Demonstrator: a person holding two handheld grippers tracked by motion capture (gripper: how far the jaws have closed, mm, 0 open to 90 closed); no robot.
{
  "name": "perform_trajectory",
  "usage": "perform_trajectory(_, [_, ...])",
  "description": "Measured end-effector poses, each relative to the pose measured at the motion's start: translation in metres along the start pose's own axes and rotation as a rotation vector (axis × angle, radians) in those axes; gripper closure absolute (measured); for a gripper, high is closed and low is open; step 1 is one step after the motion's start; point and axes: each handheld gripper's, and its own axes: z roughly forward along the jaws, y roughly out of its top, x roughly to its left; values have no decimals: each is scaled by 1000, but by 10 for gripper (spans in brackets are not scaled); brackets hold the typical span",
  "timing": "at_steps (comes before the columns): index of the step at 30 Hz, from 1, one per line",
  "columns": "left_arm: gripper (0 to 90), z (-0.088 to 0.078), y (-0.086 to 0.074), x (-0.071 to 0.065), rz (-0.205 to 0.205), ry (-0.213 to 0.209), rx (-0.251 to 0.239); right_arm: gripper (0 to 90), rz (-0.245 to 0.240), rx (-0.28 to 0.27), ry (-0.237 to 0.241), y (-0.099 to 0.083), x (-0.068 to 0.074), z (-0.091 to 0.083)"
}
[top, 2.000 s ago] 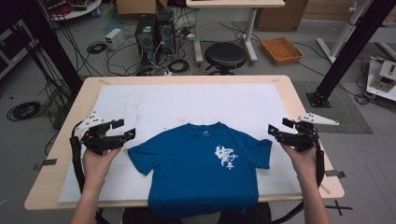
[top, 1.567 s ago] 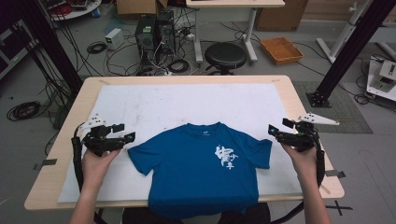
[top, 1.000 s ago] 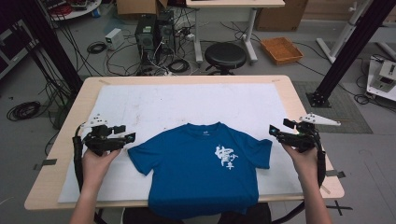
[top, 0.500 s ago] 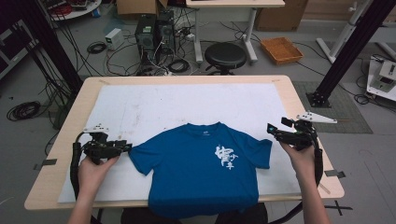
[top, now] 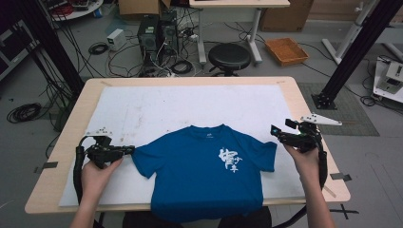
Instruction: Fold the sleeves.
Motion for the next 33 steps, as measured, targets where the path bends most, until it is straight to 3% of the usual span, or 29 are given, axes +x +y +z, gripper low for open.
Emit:
perform_trajectory(4, [879, 2, 12, -18, -34, -92, -41, 256, -1, -3, 1, 0, -1, 0])
perform_trajectory(8, [879, 17, 25, -41, -49, -185, -65, 258, 4, -4, 0, 1, -1, -1])
perform_trajectory(14, [879, 52, 39, -78, -53, -245, -50, 258, 5, -10, -2, 1, -2, -3])
perform_trajectory(19, [878, 82, 41, -95, -67, -245, -13, 262, 6, -10, -8, 0, -3, -5])
perform_trajectory(23, [871, 101, 40, -103, -38, -241, 3, 270, 10, -6, -11, -2, -5, -5])
perform_trajectory(25, [786, 106, 39, -104, -17, -250, -5, 270, 13, -4, -14, -3, -6, -5])
perform_trajectory(29, [624, 100, 39, -106, 35, -258, -74, 271, 23, -4, -20, -4, -8, -5])
perform_trajectory(33, [537, 79, 39, -100, 103, -195, -141, 309, 39, 10, -21, -6, -10, -5])
